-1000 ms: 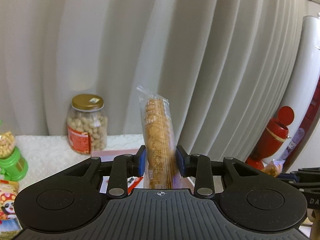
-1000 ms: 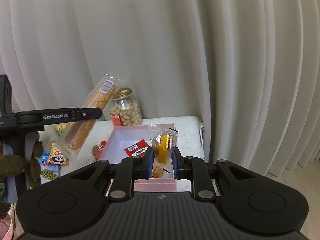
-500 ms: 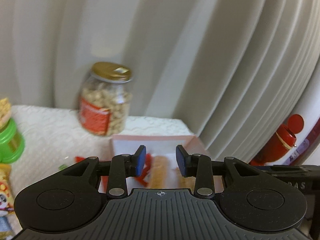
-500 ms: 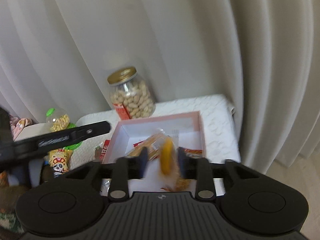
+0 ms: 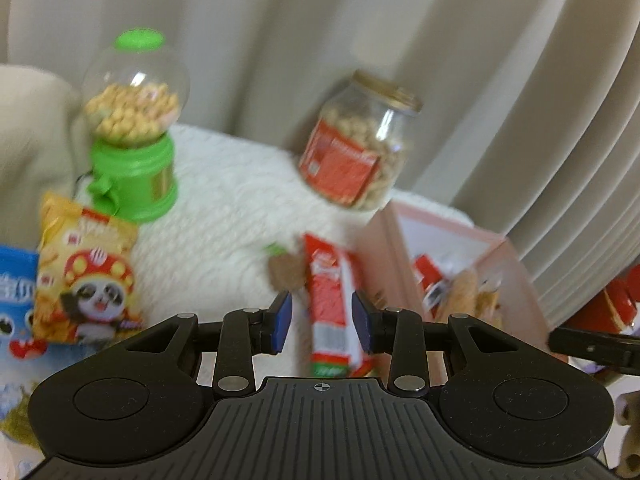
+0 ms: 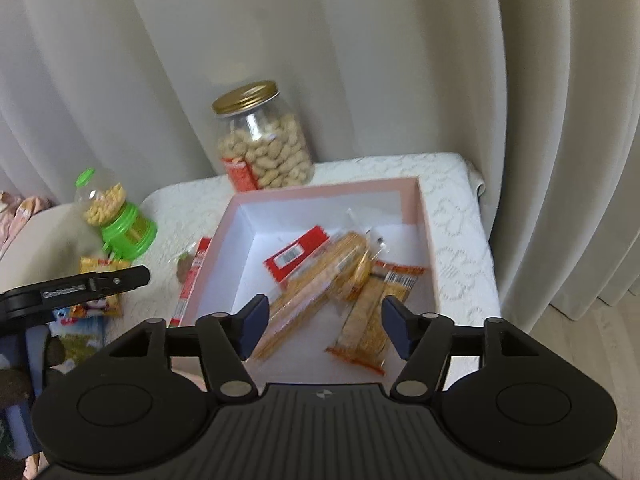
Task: Organize snacks
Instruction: 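Withdraw both grippers from the box toward the remaining snacks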
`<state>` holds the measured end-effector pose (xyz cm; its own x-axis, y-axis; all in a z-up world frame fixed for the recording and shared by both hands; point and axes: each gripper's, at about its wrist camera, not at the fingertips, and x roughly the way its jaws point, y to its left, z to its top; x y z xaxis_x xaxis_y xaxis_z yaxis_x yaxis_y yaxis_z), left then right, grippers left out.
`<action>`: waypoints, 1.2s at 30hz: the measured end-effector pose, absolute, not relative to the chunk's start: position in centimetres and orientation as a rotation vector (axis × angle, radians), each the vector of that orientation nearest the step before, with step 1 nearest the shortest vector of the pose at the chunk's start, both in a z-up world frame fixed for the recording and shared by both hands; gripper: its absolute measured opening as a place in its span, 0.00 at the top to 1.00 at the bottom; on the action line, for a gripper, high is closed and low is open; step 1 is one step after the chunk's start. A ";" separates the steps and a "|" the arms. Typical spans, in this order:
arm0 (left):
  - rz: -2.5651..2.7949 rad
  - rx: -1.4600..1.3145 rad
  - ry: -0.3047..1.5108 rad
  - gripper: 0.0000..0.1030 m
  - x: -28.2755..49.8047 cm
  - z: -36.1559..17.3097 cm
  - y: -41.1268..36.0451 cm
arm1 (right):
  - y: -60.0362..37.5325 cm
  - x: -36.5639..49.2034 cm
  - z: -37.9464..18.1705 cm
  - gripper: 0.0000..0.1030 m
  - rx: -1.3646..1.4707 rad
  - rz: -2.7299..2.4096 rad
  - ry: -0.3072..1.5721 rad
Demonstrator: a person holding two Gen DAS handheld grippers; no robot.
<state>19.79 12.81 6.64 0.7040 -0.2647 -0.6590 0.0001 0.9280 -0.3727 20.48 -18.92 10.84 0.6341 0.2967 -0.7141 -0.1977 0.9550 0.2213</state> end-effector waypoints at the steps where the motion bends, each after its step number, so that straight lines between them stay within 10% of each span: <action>1: -0.152 -0.362 0.789 0.63 19.7 6.2 13.0 | -18.6 20.1 10.7 0.37 0.117 0.294 0.840; 20: -0.029 -0.315 0.917 0.63 29.4 3.0 12.1 | -12.8 13.7 8.8 0.29 -0.123 0.375 0.863; 36: -0.183 -0.189 0.883 0.81 18.0 2.9 15.5 | -11.2 13.6 6.0 0.27 -0.105 0.414 0.929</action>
<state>18.03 15.55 2.91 0.6214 -0.2362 -0.7470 0.0809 0.9677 -0.2388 13.58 -11.18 6.00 0.5264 0.3011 -0.7951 -0.3902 0.9164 0.0887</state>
